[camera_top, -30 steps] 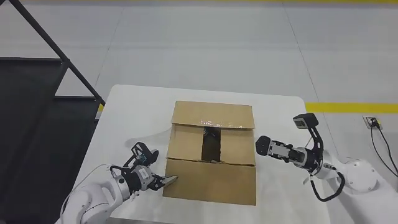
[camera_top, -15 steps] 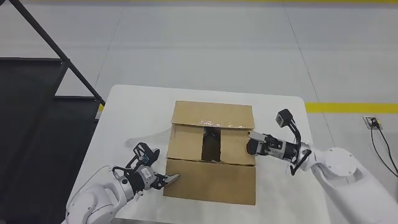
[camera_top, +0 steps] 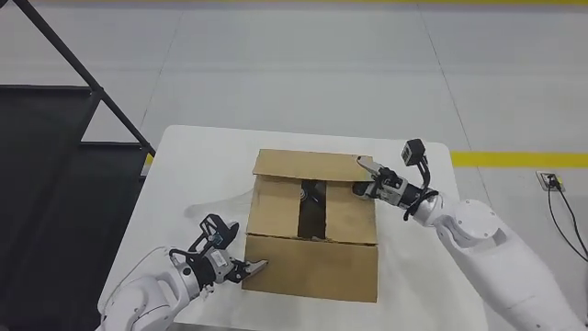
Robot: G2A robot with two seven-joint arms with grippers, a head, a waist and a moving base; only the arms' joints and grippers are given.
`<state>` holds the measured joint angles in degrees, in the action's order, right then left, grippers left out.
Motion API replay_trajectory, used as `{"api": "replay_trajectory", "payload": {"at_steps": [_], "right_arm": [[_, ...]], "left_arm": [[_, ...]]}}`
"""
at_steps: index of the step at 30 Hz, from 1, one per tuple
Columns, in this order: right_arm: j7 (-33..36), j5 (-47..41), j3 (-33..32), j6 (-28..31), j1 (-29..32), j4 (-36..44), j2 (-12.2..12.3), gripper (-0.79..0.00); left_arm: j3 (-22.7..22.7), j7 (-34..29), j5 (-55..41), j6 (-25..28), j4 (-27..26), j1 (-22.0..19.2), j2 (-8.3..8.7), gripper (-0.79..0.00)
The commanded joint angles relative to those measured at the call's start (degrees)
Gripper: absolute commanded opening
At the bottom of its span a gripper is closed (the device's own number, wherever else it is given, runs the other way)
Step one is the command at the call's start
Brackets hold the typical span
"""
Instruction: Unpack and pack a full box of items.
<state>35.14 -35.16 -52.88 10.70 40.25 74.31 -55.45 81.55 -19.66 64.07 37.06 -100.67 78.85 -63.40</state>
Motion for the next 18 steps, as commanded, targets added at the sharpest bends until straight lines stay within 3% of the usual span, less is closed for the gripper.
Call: {"api": "replay_trajectory", "payload": {"at_steps": [1,9,18], "right_arm": [[-1.62,0.97,0.34,-0.48,-1.32,0.14,-0.5,0.0],[-12.3,7.26,4.52,-4.65,-9.71,-4.45,-4.09,0.0],[-23.73,13.1,10.85,-1.45,-16.2,-16.68,-9.54,0.0]], "left_arm": [[-0.06,0.33,0.15,0.03,0.01,0.08,0.05,0.0],[0.52,2.44,0.12,-0.58,-0.26,1.17,0.29,0.0],[1.2,4.46,0.04,-1.47,-0.22,2.78,0.53,0.0]]}}
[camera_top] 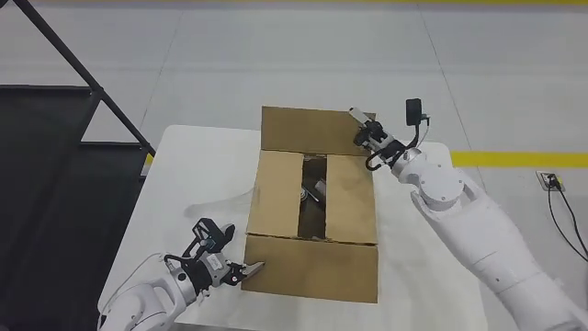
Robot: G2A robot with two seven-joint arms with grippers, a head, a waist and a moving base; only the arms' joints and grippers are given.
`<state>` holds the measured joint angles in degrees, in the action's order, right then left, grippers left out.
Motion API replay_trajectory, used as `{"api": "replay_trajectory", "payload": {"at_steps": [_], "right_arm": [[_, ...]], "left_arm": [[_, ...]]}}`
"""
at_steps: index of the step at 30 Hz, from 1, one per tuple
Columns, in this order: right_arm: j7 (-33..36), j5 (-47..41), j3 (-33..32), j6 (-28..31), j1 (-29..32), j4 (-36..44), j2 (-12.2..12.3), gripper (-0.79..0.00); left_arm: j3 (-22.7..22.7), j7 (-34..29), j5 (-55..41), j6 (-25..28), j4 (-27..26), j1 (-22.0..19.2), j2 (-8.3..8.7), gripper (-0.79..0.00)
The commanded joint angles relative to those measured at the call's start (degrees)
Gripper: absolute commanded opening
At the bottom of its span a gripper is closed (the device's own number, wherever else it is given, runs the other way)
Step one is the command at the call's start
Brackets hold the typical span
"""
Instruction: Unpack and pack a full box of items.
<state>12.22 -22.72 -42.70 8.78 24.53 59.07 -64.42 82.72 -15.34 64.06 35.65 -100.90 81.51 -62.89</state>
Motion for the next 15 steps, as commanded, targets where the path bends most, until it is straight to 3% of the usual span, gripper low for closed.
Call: {"api": "replay_trajectory", "payload": {"at_steps": [1,11,15], "right_arm": [[-1.8,1.44,1.3,0.91,-0.93,-2.79,-1.15,0.0],[-4.27,5.54,4.85,1.81,-4.97,-13.78,-5.97,0.0],[-2.01,6.28,5.19,1.2,-6.52,-16.37,-7.28,0.0]], "left_arm": [[0.03,0.32,0.01,-0.07,0.0,0.22,0.04,0.0],[-0.89,0.54,0.61,0.04,0.97,0.17,0.2,0.0],[-1.28,0.67,0.81,0.41,1.33,-0.07,0.26,0.0]]}}
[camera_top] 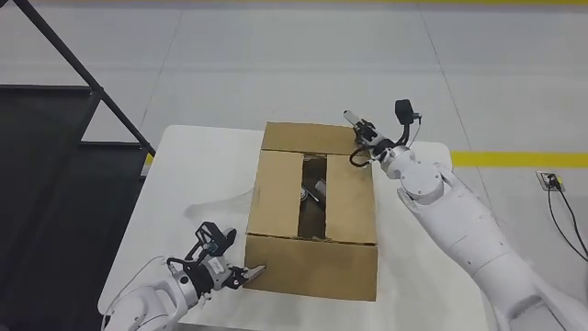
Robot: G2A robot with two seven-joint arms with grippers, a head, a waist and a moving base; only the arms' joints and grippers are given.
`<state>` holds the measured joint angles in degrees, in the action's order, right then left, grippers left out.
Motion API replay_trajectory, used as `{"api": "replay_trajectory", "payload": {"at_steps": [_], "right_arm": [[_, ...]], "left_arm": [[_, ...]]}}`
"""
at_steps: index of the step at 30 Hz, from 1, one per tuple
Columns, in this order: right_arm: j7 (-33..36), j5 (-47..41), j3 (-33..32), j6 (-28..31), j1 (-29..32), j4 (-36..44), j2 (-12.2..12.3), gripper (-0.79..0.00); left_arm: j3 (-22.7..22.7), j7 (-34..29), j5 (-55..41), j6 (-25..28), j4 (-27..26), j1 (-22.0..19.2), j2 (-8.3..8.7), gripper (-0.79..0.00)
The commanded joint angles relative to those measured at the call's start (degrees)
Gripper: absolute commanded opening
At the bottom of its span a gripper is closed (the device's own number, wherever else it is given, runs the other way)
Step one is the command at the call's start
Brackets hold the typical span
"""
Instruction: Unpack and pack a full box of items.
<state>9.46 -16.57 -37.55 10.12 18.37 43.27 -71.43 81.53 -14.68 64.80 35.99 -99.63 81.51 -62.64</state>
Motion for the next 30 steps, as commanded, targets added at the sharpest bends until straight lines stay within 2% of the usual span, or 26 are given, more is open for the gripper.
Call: {"api": "replay_trajectory", "payload": {"at_steps": [1,5,9,15,19,26,30], "right_arm": [[1.15,0.17,-0.02,-0.17,-0.68,-1.01,-0.55,0.0],[5.87,-1.55,-1.0,1.73,-1.07,-0.95,-1.19,0.0],[14.35,-4.13,-3.22,4.13,-0.68,1.63,-0.75,0.0],[25.95,-5.25,-7.42,5.38,3.1,10.57,1.42,0.0],[32.63,-4.46,-10.91,2.4,7.06,18.1,3.48,0.0],[33.03,-4.12,-11.24,1.79,7.33,18.64,3.68,0.0],[32.77,-4.04,-11.13,1.46,8.35,19.12,3.66,0.0]], "left_arm": [[-0.12,0.08,0.2,0.13,0.06,-0.12,0.04,0.0],[0.56,1.65,-0.18,-0.45,-0.4,0.28,0.13,0.0],[3.15,5.17,-2.21,-2.07,-1.06,1.73,0.27,0.0],[6.89,7.52,-7.09,-7.31,-0.32,3.39,0.25,0.0],[7.22,6.96,-8.61,-11.52,0.59,2.72,0.05,0.0],[3.84,5.43,-3.37,-20.77,2.83,-0.53,-0.58,0.0],[1.39,5.42,-2.63,-21.97,4.37,-2.59,-0.99,0.0]]}}
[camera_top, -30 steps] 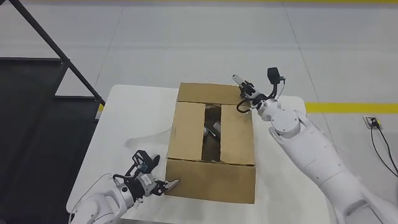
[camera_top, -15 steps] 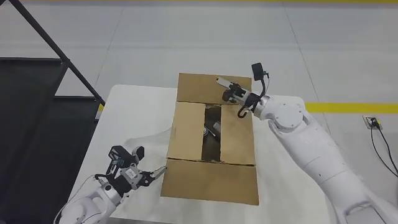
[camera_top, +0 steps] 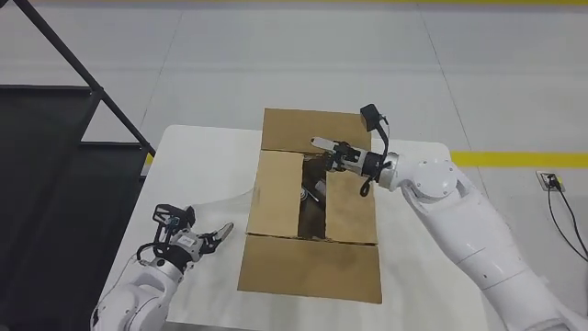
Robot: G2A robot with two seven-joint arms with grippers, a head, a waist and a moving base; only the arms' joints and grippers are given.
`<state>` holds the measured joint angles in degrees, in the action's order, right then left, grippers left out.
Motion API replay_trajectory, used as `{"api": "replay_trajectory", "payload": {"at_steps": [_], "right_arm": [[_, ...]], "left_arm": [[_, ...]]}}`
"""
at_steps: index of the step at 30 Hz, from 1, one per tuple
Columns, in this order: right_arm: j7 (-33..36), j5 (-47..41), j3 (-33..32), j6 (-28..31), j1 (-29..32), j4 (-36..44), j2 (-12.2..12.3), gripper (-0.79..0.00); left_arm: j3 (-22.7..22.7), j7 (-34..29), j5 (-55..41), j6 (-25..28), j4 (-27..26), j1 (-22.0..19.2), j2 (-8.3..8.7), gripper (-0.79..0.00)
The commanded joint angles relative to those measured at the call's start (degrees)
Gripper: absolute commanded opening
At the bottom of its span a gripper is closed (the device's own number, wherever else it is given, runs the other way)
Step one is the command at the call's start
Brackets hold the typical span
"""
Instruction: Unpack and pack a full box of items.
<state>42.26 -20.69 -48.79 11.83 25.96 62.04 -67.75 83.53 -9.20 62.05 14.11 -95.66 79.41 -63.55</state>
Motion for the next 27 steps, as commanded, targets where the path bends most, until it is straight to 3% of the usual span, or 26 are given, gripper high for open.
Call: {"api": "replay_trajectory", "payload": {"at_steps": [1,8,14,27], "right_arm": [[1.12,0.68,0.51,-1.03,1.09,0.66,-0.04,0.0],[5.15,3.71,3.76,-4.94,0.54,1.18,-1.2,0.0],[3.34,5.84,6.85,-7.22,-1.41,-2.36,-3.17,0.0],[7.13,0.11,10.46,-4.44,-5.02,-14.35,-8.14,0.0]], "left_arm": [[-1.15,-0.2,0.5,-0.2,0.74,-0.97,-0.16,0.0],[-4.4,-0.39,4.09,-0.42,1.13,-2.47,-0.55,0.0],[-5.15,0.27,5.17,0.11,0.59,-2.31,-0.68,0.0],[-5.14,1.69,6.15,1.55,0.12,-1.32,-0.75,0.0]]}}
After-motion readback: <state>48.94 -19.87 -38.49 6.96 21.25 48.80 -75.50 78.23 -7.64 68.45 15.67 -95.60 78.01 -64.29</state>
